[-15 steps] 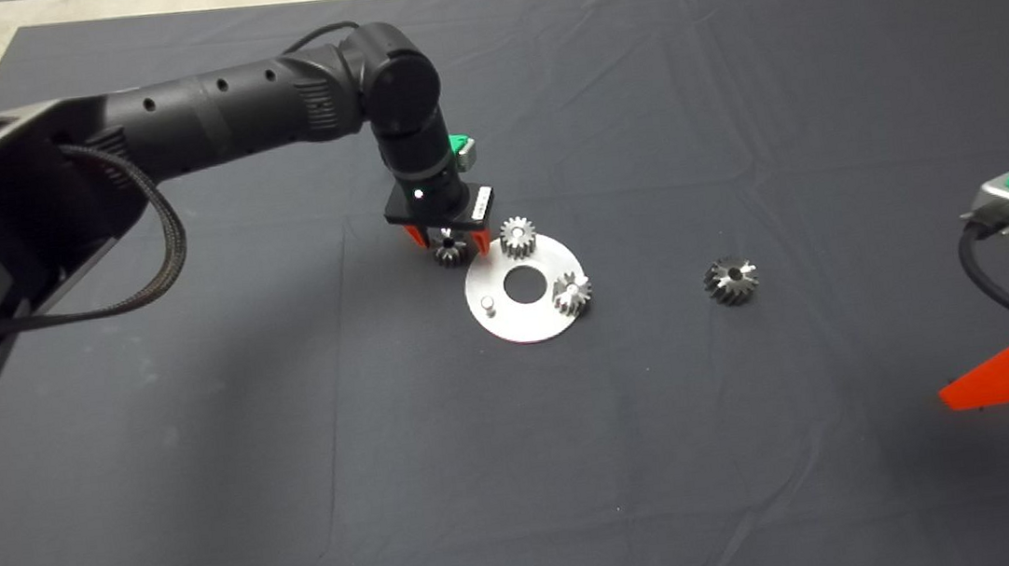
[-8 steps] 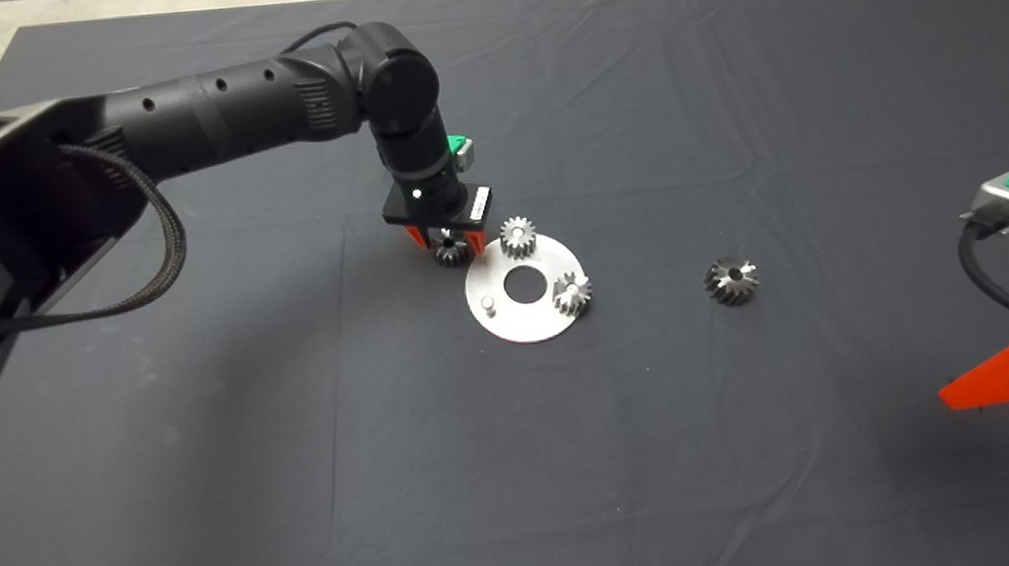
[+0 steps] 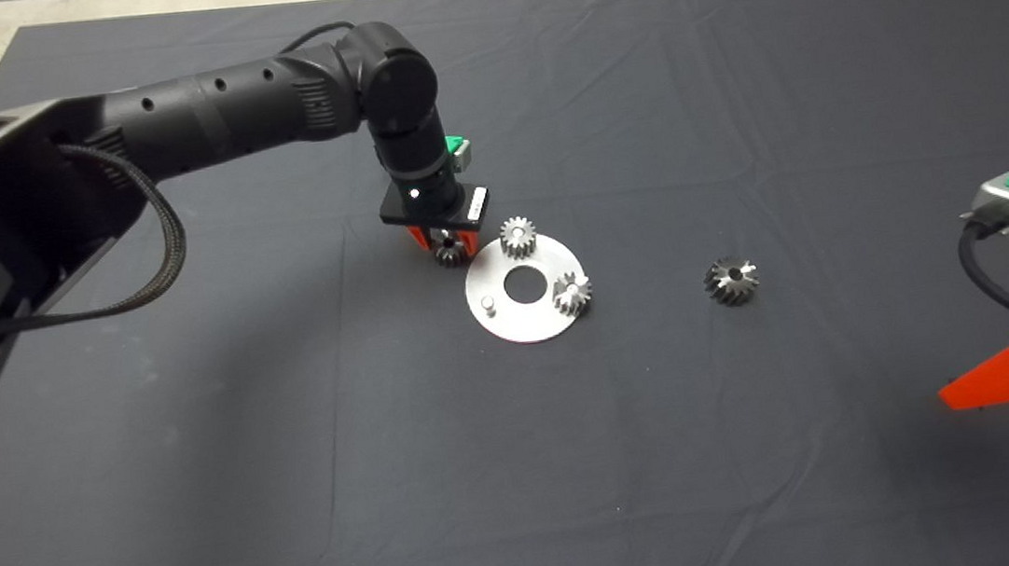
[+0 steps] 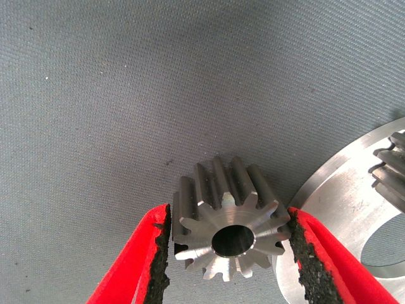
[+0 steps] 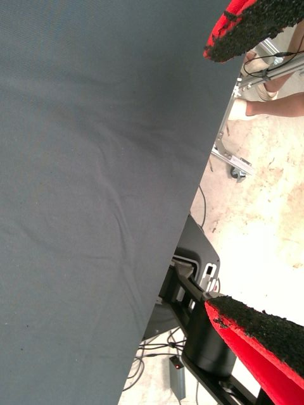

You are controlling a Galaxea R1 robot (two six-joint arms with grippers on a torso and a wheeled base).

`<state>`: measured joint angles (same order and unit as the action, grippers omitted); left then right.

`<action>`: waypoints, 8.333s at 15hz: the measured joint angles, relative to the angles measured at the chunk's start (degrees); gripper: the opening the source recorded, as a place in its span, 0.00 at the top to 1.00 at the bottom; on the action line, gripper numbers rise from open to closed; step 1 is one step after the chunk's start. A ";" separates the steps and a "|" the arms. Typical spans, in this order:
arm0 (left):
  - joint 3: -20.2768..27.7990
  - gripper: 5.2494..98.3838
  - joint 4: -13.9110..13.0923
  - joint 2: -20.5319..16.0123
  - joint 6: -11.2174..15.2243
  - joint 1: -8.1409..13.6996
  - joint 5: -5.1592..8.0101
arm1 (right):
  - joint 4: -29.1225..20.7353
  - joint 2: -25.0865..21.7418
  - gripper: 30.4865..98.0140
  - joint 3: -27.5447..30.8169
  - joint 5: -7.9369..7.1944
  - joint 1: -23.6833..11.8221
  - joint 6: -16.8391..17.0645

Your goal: Remove an incorrectly installed larger gear and replace it with the correct smaller gear

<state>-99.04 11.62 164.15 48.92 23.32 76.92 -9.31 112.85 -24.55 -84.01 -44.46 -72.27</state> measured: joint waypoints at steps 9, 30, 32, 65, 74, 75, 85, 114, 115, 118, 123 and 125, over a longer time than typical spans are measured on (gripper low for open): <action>-0.74 0.65 -0.03 0.00 -0.02 0.00 0.89 | 0.00 0.02 0.01 0.00 0.00 0.00 0.09; 22.64 0.68 0.14 -8.06 13.21 3.57 6.46 | -0.07 0.02 0.01 0.00 0.00 -0.30 0.20; 26.44 0.68 0.16 -9.44 15.30 4.68 6.92 | -0.07 0.05 0.01 0.00 0.00 -0.30 0.20; 26.90 0.68 3.57 -2.50 19.70 3.05 7.30 | -0.13 0.01 0.01 0.04 -0.01 -0.30 0.20; 26.00 0.68 4.31 -2.24 19.60 0.63 7.97 | -0.13 0.00 0.01 0.02 -0.01 -0.30 0.20; 26.00 0.68 4.31 -2.24 19.60 0.44 8.03 | -0.13 0.00 0.01 0.05 -0.01 -0.30 0.20; 25.86 0.68 4.55 -2.24 19.60 0.51 8.02 | -0.13 0.00 0.01 0.07 -0.01 -0.30 0.20; 23.21 0.68 5.35 -0.80 18.83 0.51 9.84 | -0.15 0.46 0.01 0.17 0.00 -0.30 0.20; 23.21 0.68 5.35 -0.83 18.83 0.51 9.85 | -0.16 0.46 0.01 0.17 -0.01 -0.30 0.20; 23.27 0.68 5.37 -0.81 18.88 0.51 9.96 | -0.14 0.46 0.01 0.17 0.00 -0.30 0.20; 23.27 0.68 5.38 -0.78 18.94 0.51 10.05 | -0.16 0.46 0.01 0.20 -0.01 -0.30 0.24; 23.27 0.68 5.37 -0.78 18.99 0.50 10.07 | -0.15 0.46 0.01 0.20 -0.01 -0.30 0.24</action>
<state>-75.76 16.99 163.37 67.91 23.82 86.99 -9.47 113.31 -24.36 -84.02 -44.76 -72.02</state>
